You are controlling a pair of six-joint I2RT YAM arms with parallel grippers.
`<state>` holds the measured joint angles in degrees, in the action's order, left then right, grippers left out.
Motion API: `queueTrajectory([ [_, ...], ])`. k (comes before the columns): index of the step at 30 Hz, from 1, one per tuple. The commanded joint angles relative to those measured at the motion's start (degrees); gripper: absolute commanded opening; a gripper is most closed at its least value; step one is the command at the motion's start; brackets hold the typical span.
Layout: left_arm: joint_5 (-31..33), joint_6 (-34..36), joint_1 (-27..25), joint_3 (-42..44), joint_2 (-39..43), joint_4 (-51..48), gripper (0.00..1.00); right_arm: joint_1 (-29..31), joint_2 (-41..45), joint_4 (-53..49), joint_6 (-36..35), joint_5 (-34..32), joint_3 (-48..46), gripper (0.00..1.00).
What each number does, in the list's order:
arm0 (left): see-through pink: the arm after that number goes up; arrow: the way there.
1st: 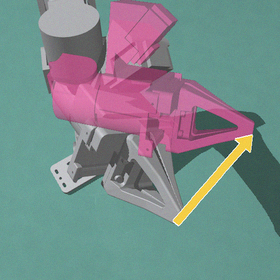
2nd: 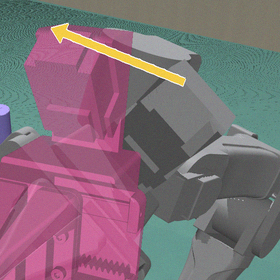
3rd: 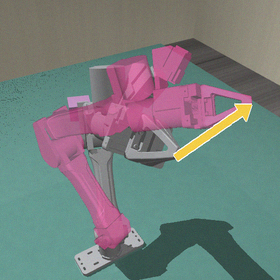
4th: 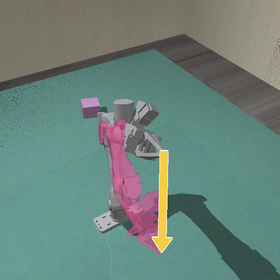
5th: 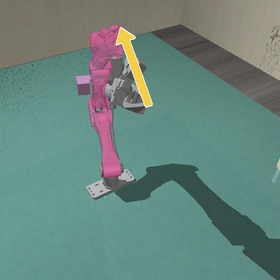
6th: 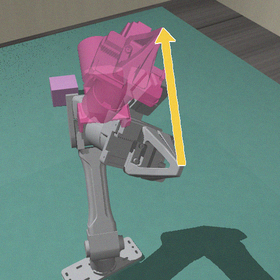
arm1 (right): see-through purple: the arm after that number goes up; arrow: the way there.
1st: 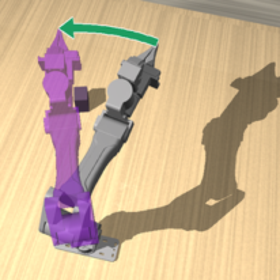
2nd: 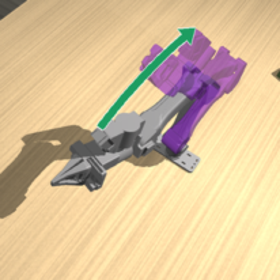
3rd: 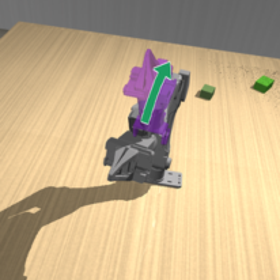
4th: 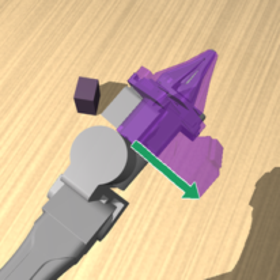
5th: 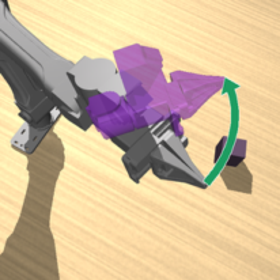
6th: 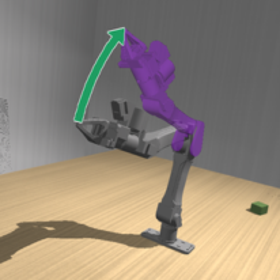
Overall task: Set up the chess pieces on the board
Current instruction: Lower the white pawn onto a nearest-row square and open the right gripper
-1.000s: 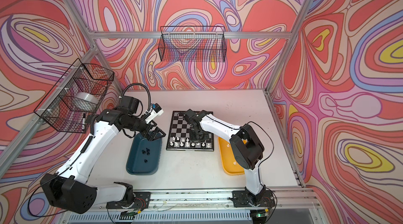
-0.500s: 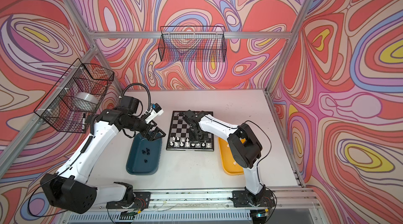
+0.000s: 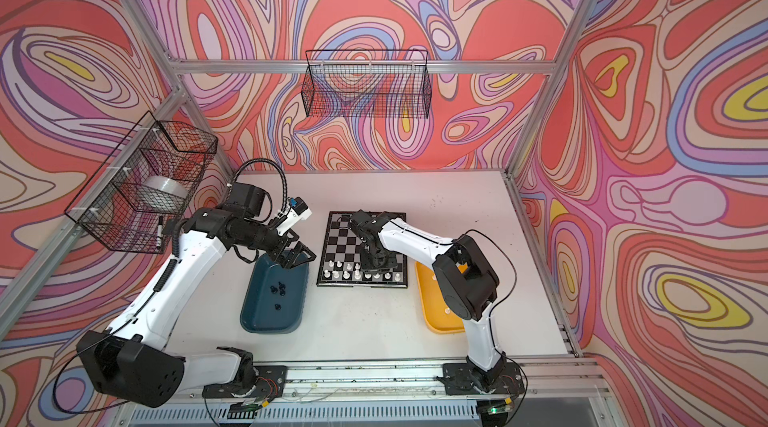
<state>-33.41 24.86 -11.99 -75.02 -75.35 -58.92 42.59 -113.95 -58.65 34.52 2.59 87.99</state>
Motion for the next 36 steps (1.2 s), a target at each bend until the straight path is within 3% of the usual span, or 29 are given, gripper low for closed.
queueTrajectory([
  [1, -1.11, 0.9, 0.34, -0.7, 0.29, -1.13, 0.97, 0.48, -1.54, 0.12, -0.43, -0.08, 0.26, 0.13],
  [26, -0.86, 1.08, 0.3, -0.83, 0.82, -1.37, 0.97, 0.65, 0.0, -2.12, -1.04, -1.57, 2.0, 0.26],
  [36, -0.71, 1.01, 0.3, -1.01, 1.0, -1.49, 0.97, 0.83, 1.12, -2.81, -1.3, -1.8, 2.76, 0.26],
])
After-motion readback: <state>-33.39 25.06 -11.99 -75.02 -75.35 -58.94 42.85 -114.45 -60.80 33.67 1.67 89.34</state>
